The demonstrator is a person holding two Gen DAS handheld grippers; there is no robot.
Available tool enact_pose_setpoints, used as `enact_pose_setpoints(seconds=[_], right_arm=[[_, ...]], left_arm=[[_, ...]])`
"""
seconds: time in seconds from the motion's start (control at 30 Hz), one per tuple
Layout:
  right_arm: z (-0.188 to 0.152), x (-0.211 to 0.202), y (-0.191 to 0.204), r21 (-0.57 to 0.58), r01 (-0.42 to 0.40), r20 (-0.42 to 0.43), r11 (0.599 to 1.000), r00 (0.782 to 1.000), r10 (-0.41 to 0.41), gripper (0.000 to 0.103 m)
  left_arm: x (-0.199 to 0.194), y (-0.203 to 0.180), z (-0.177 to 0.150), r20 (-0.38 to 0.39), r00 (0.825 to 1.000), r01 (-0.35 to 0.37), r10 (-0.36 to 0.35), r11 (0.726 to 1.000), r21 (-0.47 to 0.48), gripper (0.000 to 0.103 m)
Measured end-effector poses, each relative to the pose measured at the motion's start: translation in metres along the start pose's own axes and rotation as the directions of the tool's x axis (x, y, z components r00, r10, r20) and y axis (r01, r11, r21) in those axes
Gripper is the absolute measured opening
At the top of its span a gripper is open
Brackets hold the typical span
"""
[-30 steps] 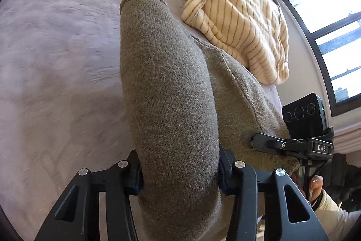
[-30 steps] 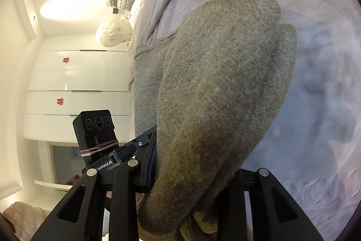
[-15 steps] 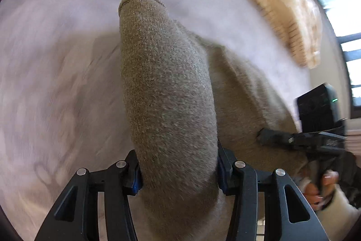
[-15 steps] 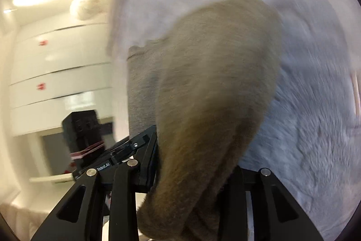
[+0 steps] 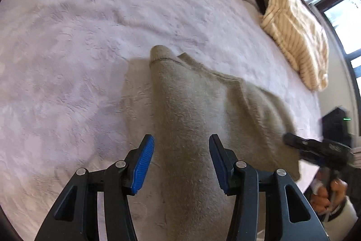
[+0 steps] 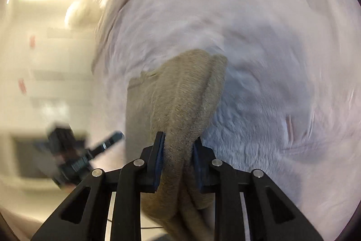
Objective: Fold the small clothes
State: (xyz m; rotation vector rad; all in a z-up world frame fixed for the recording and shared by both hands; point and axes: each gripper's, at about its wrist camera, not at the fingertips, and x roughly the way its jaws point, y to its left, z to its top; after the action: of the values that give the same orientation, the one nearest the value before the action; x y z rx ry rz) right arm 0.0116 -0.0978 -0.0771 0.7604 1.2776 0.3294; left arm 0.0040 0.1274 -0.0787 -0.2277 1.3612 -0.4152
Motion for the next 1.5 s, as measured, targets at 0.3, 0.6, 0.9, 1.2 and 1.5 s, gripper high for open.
enact_pose_setpoints(seconds=[0.3,0.6,0.9,1.2,1.5], right_arm=[[-0.011,0.010,-0.061,-0.080,0.286,-0.017,0.955,0.957,-0.288,0.021],[-0.028,-0.021,-0.054,-0.010,0.286,-0.032,0.958,0.958,-0.286,0.023],[-0.069,-0.051,-0.018,-0.010,0.155,-0.082,0.988,0.984,-0.156,0.029],[-0.108,-0.017,-0.020,-0.044,0.346,-0.222,0.937,0.911,-0.346,0.029],[-0.118,-0.008,-0.026,-0.070,0.410,-0.245,0.909,0.877,-0.414,0.029]], left_arm=[[0.028,-0.003,-0.016,-0.010,0.998,-0.061,0.062,0.997,0.048,0.059],[0.013,-0.014,-0.022,-0.010,0.990,-0.140,0.142,0.985,0.099,0.059],[-0.007,-0.014,-0.055,-0.080,0.988,-0.119,0.129,0.986,0.120,0.059],[-0.001,-0.011,-0.088,-0.179,0.974,-0.118,0.136,0.987,0.109,0.059],[-0.003,-0.020,-0.105,-0.207,0.962,-0.151,0.178,0.979,0.140,0.059]])
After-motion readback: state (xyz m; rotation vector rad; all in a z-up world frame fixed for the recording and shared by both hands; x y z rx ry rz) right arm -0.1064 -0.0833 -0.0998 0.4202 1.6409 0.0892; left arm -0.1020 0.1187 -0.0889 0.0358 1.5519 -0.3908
